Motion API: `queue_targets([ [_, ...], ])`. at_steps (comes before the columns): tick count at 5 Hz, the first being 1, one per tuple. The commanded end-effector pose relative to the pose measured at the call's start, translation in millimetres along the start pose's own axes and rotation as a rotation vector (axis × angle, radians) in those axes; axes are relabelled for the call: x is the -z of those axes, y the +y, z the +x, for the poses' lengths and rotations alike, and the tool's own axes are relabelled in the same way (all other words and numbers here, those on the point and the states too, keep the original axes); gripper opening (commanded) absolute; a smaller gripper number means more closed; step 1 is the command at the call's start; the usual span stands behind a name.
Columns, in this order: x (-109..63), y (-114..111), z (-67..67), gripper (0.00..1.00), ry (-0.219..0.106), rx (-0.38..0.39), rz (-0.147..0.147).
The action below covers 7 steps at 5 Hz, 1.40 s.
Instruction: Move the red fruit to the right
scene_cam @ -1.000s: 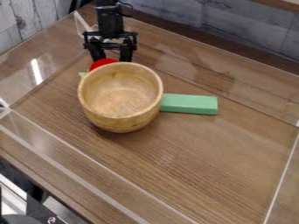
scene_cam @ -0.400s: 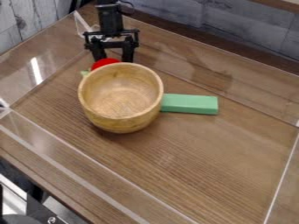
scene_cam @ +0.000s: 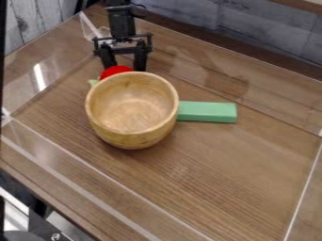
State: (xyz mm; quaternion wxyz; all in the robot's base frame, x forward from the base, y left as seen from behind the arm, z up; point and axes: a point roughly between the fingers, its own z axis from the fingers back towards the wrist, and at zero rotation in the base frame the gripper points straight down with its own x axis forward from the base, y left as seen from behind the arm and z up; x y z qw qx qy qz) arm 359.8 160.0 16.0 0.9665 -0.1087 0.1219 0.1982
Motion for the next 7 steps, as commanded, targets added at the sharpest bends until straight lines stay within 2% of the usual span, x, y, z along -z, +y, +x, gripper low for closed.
queue_targets([
  [1,-14.6,0.4,2.3,0.0,-0.022,0.068,0.02],
  [3,-26.1,25.7,8.6,0.0,-0.024,0.021,0.004],
  [5,-30.6,30.9,13.1,0.0,-0.004,0.108,0.025],
  [7,-29.2,24.5,13.0,0.0,0.008,0.147,0.035],
])
